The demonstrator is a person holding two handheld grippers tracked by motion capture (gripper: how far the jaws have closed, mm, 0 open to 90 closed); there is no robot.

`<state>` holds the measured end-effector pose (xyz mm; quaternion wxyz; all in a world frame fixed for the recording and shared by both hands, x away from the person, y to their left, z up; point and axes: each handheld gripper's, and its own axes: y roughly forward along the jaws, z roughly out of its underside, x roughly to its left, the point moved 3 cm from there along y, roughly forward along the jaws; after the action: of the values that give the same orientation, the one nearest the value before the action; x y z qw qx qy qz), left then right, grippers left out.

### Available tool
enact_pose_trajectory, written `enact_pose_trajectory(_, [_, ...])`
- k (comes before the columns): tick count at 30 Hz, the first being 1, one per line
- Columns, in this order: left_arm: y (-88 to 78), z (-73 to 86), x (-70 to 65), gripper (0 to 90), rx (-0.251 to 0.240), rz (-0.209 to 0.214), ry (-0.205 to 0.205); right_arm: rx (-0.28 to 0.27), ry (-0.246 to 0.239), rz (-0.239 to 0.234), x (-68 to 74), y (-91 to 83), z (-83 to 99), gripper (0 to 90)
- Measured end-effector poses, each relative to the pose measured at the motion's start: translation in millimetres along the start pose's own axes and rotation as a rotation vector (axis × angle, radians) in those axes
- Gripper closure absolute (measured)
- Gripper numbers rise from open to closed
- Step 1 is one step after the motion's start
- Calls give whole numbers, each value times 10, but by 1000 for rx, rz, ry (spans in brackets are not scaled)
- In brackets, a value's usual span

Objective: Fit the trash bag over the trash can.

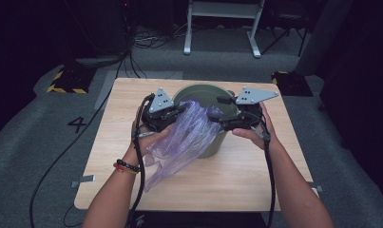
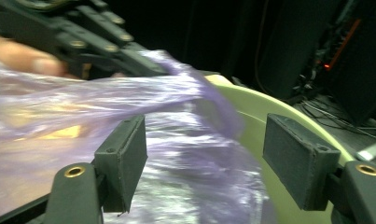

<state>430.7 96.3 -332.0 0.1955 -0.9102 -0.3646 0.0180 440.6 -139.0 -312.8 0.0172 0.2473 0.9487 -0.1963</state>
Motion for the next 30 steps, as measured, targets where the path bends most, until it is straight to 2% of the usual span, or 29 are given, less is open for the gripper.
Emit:
enact_pose_trajectory(3, [36,9,67,896,0,-25,-19,7,-32,-4,43,-5,-17,308])
enact_pose_trajectory(4, [41,13,86,897,1,-25,-25,11,-54,15,47,-14,-27,315])
enact_pose_trajectory(5, [52,23,113,897,3,-31,-33,14,-61,36,42,-23,-34,334])
enact_pose_trajectory(8, [79,48,165,897,12,-40,-51,57,-73,171,-43,-39,-41,349])
enact_pose_trajectory(9, [88,55,180,897,14,-42,-62,60,-64,174,-71,-42,-31,354])
enact_pose_trajectory(11, [110,61,193,897,25,-55,-66,69,-38,219,-132,-50,-6,389])
enact_pose_trajectory(12, [122,60,196,897,32,-60,-65,59,-21,208,-152,-59,7,416])
enact_pose_trajectory(14, [151,56,189,897,44,-68,-66,24,-6,135,-132,-68,16,438])
enact_pose_trajectory(17, [202,28,178,897,59,-77,-63,5,-15,19,-24,-30,15,400])
enact_pose_trajectory(19, [232,-11,171,897,63,-84,-58,23,-41,-43,78,35,18,360])
enact_pose_trajectory(23, [275,-70,163,896,68,-89,-54,73,-68,-95,201,164,36,344])
enact_pose_trajectory(26, [302,-115,153,894,71,-90,-48,126,-61,-119,213,258,88,461])
enact_pose_trajectory(30, [329,-161,130,881,72,-86,-43,149,-67,-102,193,312,136,727])
